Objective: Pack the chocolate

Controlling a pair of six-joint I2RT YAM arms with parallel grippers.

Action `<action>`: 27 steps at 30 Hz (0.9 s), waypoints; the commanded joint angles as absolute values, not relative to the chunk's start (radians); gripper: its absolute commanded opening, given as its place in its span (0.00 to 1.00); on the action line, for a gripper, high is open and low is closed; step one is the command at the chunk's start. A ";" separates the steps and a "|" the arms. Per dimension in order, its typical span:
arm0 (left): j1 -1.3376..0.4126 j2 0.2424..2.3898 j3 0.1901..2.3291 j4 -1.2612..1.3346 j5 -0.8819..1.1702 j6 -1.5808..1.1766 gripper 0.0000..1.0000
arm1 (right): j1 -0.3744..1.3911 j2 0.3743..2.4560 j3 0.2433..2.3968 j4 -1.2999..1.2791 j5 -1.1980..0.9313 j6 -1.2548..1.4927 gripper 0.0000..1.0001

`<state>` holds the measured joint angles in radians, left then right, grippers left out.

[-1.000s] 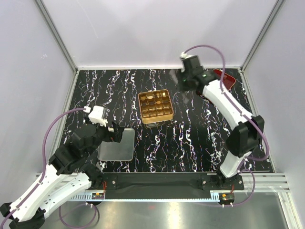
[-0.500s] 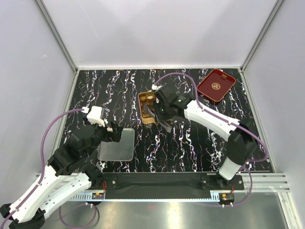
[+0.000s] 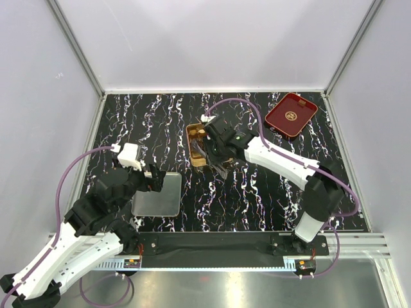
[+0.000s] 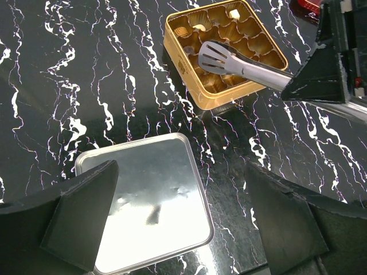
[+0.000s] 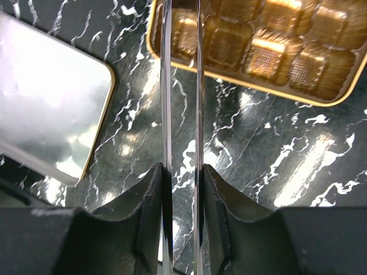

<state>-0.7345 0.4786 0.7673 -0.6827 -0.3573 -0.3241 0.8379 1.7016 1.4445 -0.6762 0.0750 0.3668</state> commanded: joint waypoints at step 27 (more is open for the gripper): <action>-0.739 0.448 0.769 -0.638 -0.333 -0.321 0.99 | 0.555 1.623 1.716 -0.801 0.337 0.321 0.47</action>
<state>-0.7345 0.4652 0.7673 -0.6834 -0.3508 -0.3241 0.7307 1.7046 1.6508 -0.7929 0.2726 0.3389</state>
